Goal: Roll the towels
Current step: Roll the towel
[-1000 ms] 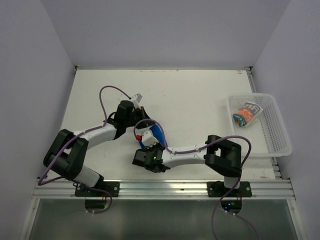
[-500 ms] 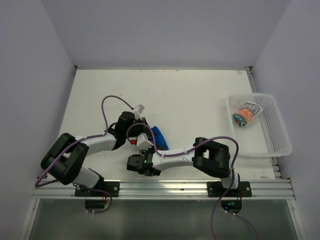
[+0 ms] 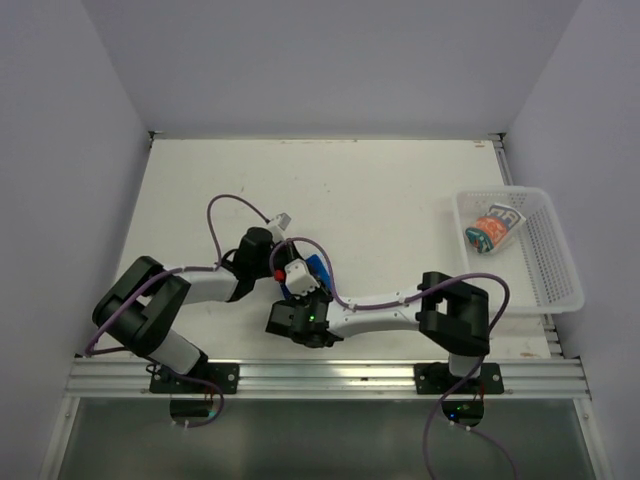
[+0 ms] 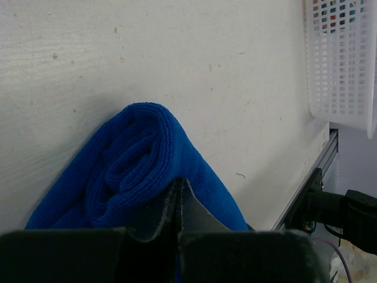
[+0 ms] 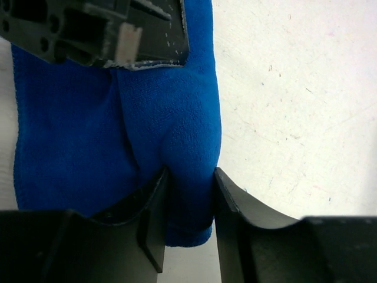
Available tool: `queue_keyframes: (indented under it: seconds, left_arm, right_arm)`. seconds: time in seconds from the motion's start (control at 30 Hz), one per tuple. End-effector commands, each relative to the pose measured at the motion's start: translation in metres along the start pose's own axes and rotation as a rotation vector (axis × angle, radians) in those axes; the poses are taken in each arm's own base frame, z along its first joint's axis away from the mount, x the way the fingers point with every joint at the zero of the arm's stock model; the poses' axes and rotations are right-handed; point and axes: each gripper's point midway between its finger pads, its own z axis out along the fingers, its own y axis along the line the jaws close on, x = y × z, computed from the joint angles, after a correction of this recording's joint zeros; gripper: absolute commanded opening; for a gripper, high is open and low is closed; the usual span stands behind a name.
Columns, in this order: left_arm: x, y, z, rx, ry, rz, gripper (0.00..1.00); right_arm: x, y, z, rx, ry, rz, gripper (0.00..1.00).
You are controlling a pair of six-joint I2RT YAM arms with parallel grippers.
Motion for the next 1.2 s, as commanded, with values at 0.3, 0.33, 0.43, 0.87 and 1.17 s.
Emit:
queue_keyframes:
  seconds: [0.3,0.33,0.43,0.87,1.17]
  left_arm:
    - [0.041,0.056,-0.011,-0.184,0.091,-0.058,0.0]
    - [0.043,0.059,-0.012,-0.189,0.093,-0.062,0.0]
    - [0.044,0.06,-0.014,-0.19,0.091,-0.063,0.0]
    - [0.049,0.066,-0.027,-0.207,0.079,-0.068,0.0]
    - [0.051,0.068,-0.029,-0.205,0.071,-0.081,0.0]
  right_arm:
    - [-0.042,-0.019,-0.031,-0.351,-0.06,0.463,0.49]
    - [-0.028,-0.016,-0.025,-0.403,-0.014,0.481,0.5]
    - [-0.034,-0.015,-0.025,-0.518,-0.02,0.59,0.53]
    - [0.005,0.012,0.005,-0.685,0.154,0.779,0.58]
    - [0.01,0.02,0.007,-0.723,0.153,0.764,0.41]
